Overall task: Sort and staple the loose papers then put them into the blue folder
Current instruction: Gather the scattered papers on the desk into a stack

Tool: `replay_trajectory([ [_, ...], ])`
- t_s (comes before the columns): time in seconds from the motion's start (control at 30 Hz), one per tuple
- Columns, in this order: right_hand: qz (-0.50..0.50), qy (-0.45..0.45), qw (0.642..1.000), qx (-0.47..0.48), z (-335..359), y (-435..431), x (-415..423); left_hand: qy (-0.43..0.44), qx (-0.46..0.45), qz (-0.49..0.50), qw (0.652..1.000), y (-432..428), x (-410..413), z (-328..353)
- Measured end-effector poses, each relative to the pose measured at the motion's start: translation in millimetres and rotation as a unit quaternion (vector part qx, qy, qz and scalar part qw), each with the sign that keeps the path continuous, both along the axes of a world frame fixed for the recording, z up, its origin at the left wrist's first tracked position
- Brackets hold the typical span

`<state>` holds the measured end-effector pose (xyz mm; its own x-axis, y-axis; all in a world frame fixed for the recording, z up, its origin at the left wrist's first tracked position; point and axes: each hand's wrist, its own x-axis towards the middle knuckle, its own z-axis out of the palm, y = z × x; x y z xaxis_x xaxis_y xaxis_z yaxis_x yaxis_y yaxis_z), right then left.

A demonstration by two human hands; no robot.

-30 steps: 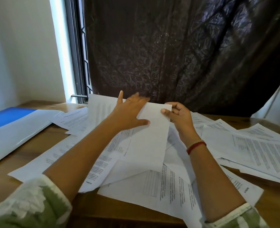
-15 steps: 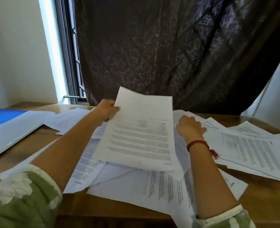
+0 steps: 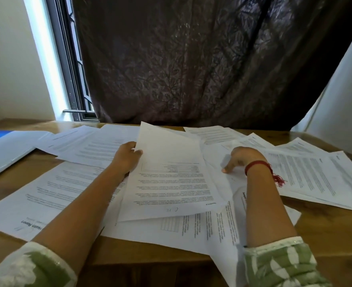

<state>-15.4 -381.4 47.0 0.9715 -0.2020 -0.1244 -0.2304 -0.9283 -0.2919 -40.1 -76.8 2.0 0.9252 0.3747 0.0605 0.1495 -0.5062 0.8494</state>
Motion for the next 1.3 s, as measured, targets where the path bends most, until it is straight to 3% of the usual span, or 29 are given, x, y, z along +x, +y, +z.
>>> replay_trajectory([
  [0.23,0.015,-0.071,0.997,-0.014,-1,14,-3,-0.001,-0.022,-0.006,1.000,3,2,0],
  [0.43,0.003,-0.257,0.965,0.055,4,50,-6,-0.034,-0.048,0.052,0.997,5,2,-4],
  [0.53,0.117,-0.325,0.928,0.141,6,85,-16,-0.071,-0.059,0.080,0.993,11,3,-9],
  [0.63,0.263,-0.347,0.895,0.095,2,118,-29,-0.083,-0.071,0.052,0.993,14,4,-11],
  [0.7,0.304,-0.351,0.882,0.077,-3,128,-30,-0.087,-0.097,0.039,0.991,15,4,-11],
  [0.83,0.266,-0.370,0.884,0.101,0,120,-31,-0.088,-0.126,0.035,0.988,14,2,-8],
  [0.93,0.170,-0.390,0.905,0.006,2,105,-24,-0.098,-0.158,0.040,0.982,16,2,-4],
  [1.03,0.062,-0.304,0.944,-0.110,3,89,-16,-0.111,-0.261,0.076,0.956,23,-1,2],
  [1.1,0.023,-0.214,0.969,-0.126,3,79,-14,-0.129,-0.341,0.111,0.925,30,-5,6],
  [1.2,0.035,-0.124,0.988,-0.090,-4,74,-13,-0.159,-0.424,0.147,0.879,40,-11,9],
  [1.3,0.077,-0.082,0.994,0.009,-6,78,-7,-0.189,-0.475,0.168,0.843,43,-13,9],
])
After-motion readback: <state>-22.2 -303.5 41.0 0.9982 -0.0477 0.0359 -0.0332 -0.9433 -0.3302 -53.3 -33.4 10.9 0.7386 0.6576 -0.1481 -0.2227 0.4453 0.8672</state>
